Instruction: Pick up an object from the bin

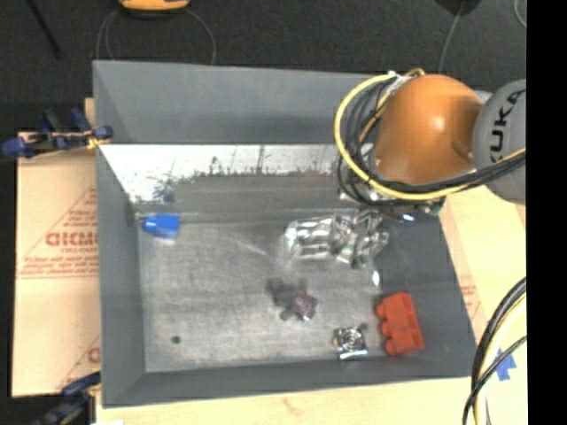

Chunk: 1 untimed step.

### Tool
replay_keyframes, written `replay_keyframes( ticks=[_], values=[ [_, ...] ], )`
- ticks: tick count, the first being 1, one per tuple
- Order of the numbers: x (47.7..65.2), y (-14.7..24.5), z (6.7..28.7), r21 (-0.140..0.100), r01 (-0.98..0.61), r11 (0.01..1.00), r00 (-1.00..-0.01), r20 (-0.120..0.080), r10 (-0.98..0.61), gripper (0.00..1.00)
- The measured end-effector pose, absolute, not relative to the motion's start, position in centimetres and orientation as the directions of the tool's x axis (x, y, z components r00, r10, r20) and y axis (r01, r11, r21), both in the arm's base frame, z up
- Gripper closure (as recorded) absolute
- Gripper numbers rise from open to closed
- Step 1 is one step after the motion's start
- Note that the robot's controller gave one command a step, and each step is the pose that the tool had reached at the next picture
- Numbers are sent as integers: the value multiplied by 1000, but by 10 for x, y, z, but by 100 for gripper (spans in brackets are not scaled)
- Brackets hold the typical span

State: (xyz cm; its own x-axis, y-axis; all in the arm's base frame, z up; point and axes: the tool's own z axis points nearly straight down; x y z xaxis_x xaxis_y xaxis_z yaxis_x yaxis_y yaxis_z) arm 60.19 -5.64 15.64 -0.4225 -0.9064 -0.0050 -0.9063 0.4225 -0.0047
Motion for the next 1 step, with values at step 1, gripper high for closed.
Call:
replay_keyframes(
  ticks=[1],
  values=[
    [604, -57, 191, -7, -903, 430, -430, -3, -903, 100]
  ],
)
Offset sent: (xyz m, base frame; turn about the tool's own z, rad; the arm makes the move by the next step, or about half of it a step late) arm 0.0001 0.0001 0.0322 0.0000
